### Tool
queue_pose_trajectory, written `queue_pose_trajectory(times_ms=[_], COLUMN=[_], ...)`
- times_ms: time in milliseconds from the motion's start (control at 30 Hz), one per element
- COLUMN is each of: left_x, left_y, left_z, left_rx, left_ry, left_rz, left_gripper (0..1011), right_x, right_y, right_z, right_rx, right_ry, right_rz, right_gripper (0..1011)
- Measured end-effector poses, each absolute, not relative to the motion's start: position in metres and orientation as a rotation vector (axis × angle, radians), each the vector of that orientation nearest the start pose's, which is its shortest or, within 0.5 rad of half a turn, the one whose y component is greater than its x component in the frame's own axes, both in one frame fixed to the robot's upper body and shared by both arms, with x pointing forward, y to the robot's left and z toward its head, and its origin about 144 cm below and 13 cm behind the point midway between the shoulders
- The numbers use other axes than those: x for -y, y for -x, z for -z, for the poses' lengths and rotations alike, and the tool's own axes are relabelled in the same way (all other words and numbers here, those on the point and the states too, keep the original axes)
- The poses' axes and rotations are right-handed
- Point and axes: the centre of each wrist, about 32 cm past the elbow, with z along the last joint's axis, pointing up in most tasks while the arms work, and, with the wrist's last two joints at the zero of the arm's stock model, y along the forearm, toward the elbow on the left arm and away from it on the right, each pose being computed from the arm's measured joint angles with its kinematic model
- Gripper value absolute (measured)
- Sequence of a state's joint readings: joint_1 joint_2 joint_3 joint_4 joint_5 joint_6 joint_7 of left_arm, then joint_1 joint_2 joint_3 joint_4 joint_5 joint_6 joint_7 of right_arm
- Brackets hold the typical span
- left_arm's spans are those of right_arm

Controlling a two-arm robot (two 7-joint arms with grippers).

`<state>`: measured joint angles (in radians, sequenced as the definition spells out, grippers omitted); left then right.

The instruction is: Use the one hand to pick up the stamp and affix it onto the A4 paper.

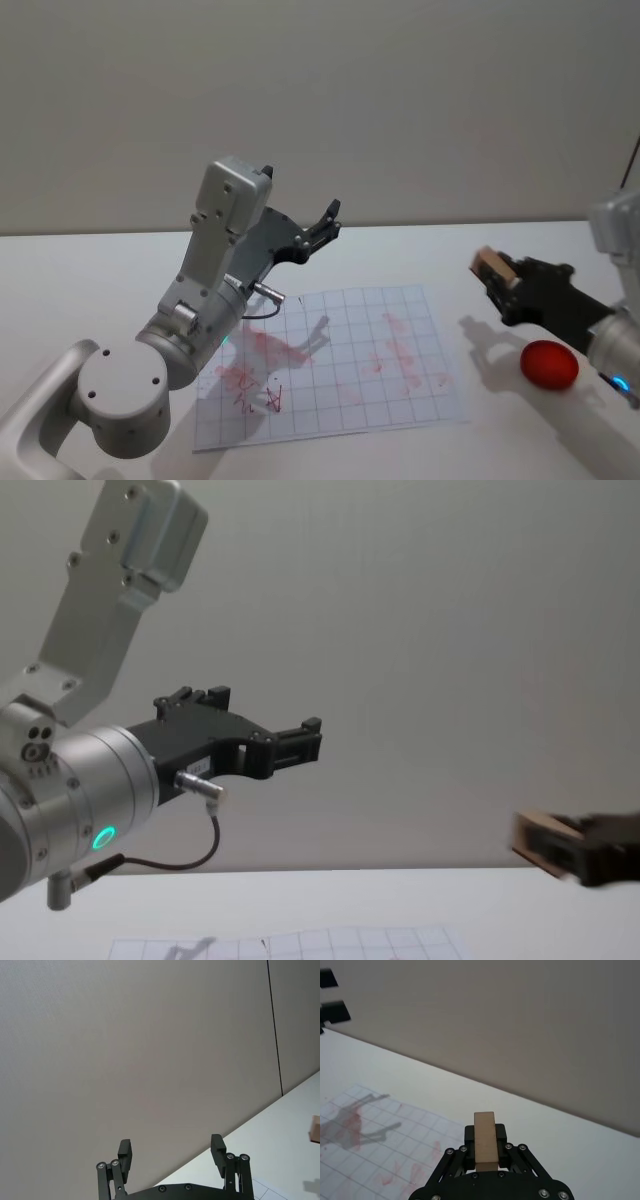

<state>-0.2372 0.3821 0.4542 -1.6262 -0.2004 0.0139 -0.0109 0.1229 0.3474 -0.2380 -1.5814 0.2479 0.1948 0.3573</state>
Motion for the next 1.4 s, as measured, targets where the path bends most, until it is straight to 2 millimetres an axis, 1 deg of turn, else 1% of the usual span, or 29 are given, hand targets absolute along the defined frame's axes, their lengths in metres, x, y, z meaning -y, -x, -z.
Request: queue_pose_trajectory(times_ms=[167,267,500,767,1400], left_x=[-0.198,-0.198,-0.198,-0.198,-0.198], left_y=[-0.492,-0.492,-0.492,-0.492,-0.492], left_z=[-1.204,-1.204,-1.204,-1.204,-1.204], left_rx=[0.268,0.268,0.268,0.268,0.268], left_ry=[-0.061,-0.061,-0.061,-0.061,-0.061], left_rz=[-1.124,-1.124,-1.124,-1.124,-1.124], left_gripper=[1001,1001,1001,1001,1001], right_x=[0.276,0.283,0.295,0.298,0.294], right_y=[-0.469,-0.462,-0.452,-0.451,-0.458], right_z=[-1.171,-1.169,-1.165,-1.160,-1.144], right_rx=[-0.063,-0.077,-0.098,-0.106,-0.136], right_ry=[0.248,0.276,0.331,0.379,0.464], right_rz=[1.041,1.057,1.073,1.069,1.063], right_gripper=[220,220,220,220,220])
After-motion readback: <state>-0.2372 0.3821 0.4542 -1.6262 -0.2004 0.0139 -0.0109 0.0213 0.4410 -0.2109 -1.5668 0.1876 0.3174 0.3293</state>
